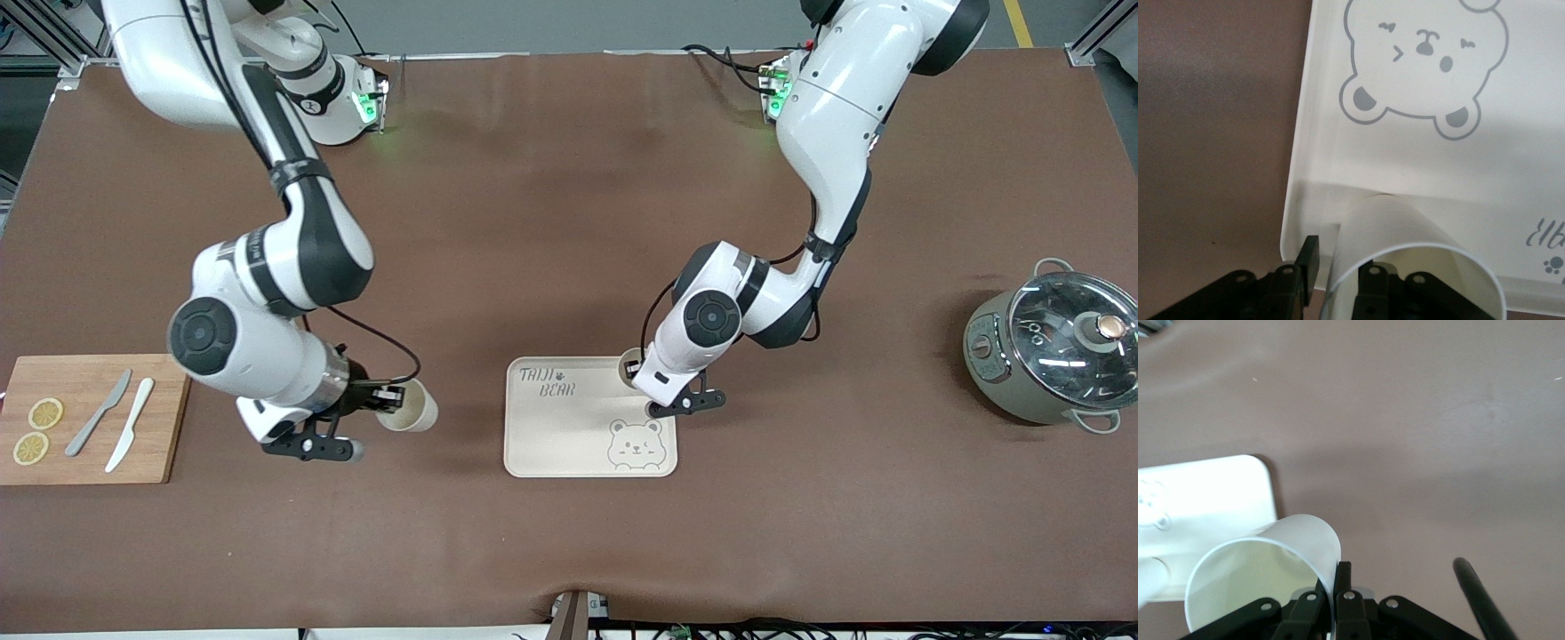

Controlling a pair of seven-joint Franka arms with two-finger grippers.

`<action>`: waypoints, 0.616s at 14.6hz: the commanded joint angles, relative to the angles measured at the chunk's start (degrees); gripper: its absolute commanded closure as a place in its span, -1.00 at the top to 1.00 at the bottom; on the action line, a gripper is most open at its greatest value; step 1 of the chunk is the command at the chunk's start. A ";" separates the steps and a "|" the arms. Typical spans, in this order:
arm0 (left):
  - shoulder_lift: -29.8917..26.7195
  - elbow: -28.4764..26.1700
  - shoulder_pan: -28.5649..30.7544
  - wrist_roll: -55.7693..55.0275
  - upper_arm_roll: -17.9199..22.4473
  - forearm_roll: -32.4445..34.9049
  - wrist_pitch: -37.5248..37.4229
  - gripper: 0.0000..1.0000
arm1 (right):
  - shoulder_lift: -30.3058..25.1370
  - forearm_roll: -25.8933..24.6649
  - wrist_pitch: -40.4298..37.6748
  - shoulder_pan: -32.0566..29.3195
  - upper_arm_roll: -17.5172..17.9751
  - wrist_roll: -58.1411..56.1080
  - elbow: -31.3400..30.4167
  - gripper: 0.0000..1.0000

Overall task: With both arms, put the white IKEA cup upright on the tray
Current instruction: 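Lower the cup onto the tray while the right gripper carries its cup over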

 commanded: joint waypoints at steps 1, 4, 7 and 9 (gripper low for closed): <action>0.12 1.58 -1.08 -5.87 0.56 1.78 -0.93 1.00 | 2.43 0.37 2.88 2.84 -0.59 7.06 2.21 -1.00; -1.29 1.58 -0.90 -7.74 0.65 1.87 -2.07 1.00 | 4.71 0.28 6.75 5.48 -0.59 11.99 2.82 -1.00; -3.57 1.67 -0.46 -7.56 0.65 1.86 -6.28 1.00 | 7.87 0.19 8.16 7.94 -0.68 16.48 5.63 -1.00; -4.98 1.67 -0.11 -7.30 0.56 1.87 -8.57 1.00 | 9.72 -0.07 10.44 9.61 -0.76 19.12 6.51 -1.00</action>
